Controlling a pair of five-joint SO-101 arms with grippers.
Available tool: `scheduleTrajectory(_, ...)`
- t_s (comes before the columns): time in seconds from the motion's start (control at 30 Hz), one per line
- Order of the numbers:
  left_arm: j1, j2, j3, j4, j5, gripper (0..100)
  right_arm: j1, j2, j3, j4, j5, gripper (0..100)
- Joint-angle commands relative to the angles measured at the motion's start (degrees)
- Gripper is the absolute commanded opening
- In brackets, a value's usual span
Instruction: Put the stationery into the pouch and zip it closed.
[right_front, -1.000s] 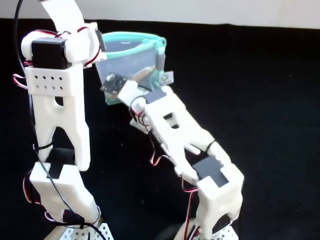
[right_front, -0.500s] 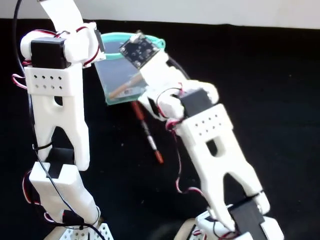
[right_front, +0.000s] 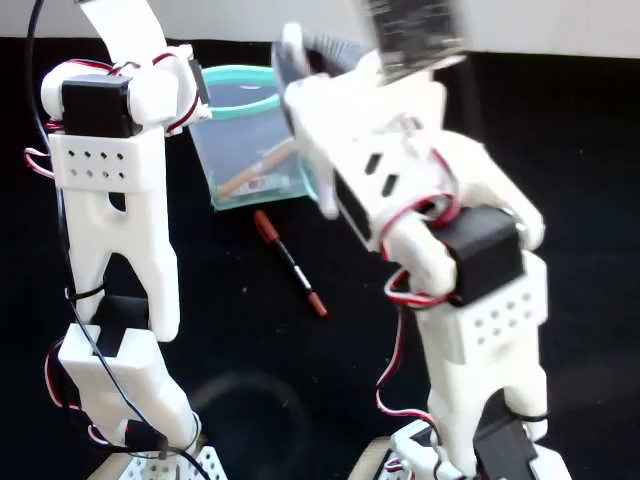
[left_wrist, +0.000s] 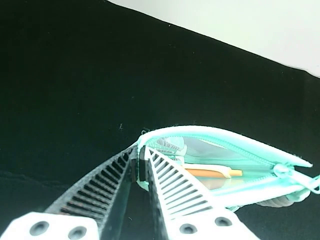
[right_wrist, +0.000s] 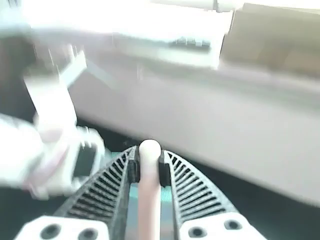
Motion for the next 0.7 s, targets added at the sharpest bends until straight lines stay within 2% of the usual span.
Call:
scheduleTrajectory(0.0,-0.2,1.9,0.4,-0.1,-0.4,1,0.0,4.3,-6.6,-8.8,-4.7,0.6)
scheduleTrajectory(0.23,-0.2,1.9,0.4,-0.1,-0.5,1,-2.2,11.8,-14.7,-11.7,-5.1,0.6)
scheduleTrajectory(0.4,-0.2,1.9,0.4,-0.1,-0.5,1,-2.6,20.5,-20.5,-17.5,-4.9,0.6)
scheduleTrajectory(0.67,-0.2,1.9,0.4,0.0,-0.5,1,-1.7,36.6,-35.6,-17.6,-3.0,0.6)
